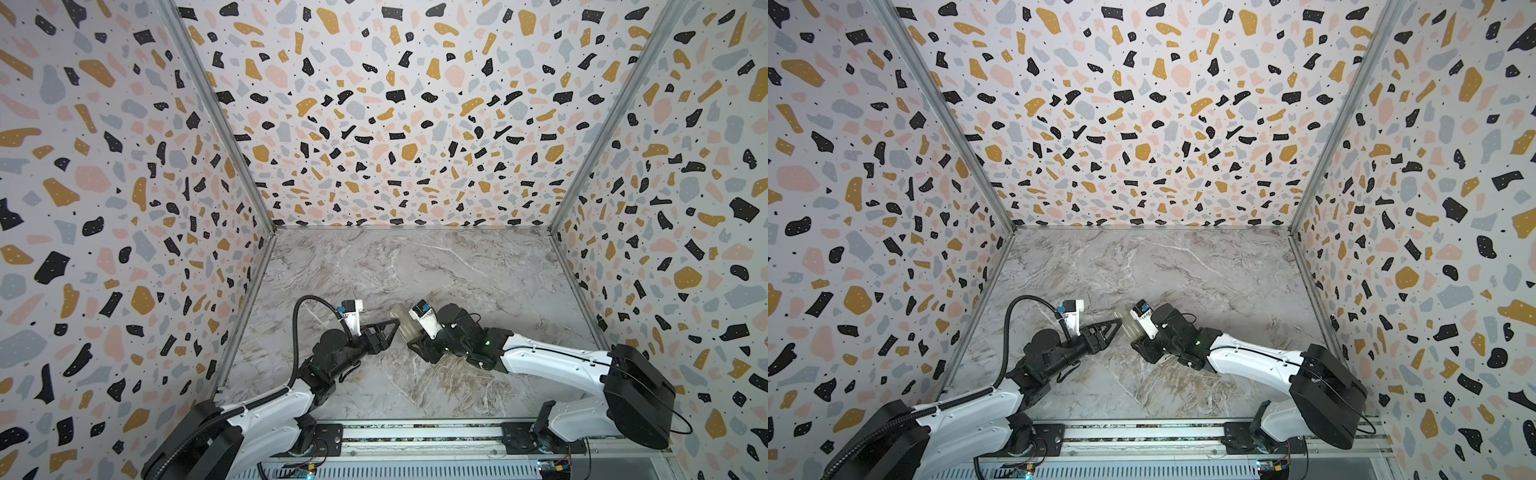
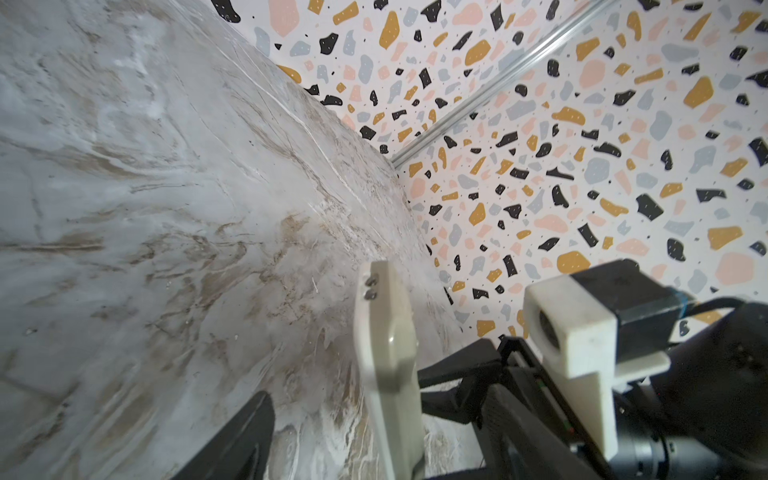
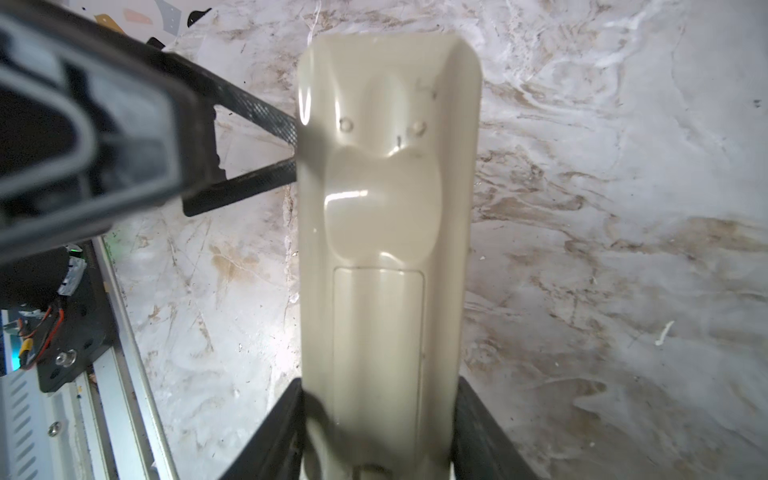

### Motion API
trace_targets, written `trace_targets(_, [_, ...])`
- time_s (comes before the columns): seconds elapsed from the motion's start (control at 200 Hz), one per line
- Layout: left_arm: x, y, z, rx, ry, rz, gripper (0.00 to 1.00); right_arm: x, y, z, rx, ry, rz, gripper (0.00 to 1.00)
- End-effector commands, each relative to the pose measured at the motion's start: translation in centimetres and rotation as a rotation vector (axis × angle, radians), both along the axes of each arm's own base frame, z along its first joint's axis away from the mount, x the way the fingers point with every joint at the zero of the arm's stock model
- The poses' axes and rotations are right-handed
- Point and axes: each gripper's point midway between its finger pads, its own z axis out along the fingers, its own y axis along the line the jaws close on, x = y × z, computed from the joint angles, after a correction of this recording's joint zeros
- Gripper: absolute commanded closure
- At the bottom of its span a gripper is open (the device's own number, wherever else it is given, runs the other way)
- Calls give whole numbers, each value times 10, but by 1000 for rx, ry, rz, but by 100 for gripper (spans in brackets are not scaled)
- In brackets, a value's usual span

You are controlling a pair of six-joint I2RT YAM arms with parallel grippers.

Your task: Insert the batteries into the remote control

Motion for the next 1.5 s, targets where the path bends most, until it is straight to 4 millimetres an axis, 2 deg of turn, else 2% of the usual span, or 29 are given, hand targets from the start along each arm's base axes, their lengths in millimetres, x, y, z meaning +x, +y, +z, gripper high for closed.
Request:
trace_targets(0.0, [-11, -19, 34, 48, -169, -125, 15, 1, -3, 42, 125, -66, 51, 90])
trace_targets(0.19, [-40, -36, 81, 28, -356, -257, 10, -8, -14, 89, 282, -120, 140, 89])
trace_targets(0.305, [-60, -40, 110, -39, -457, -326, 8, -22, -17, 111, 359, -151, 212, 89])
trace_targets(0.46, [-69, -42, 123, -34, -508, -359, 6, -49, -20, 145, 481, -206, 331, 89])
trace_targets(0.586, [-76, -41, 143, -64, -570, -370, 6, -66, -22, 161, 546, -232, 412, 90])
trace_targets(0.726, [-85, -44, 164, -93, -636, -402, 6, -84, -24, 173, 613, -242, 492, 90])
trace_targets(0.861, [-100, -51, 182, -127, -686, -472, 5, -90, -24, 179, 634, -243, 532, 91])
trace_targets(1.051, [-110, -64, 188, -121, -711, -541, 8, -96, -23, 183, 655, -241, 572, 91])
trace_targets(1.321, [-118, -74, 190, -122, -727, -587, 22, -100, -23, 185, 667, -244, 601, 92])
trace_targets(1.497, [-121, -73, 193, -126, -737, -592, 36, -102, -23, 184, 669, -236, 614, 92])
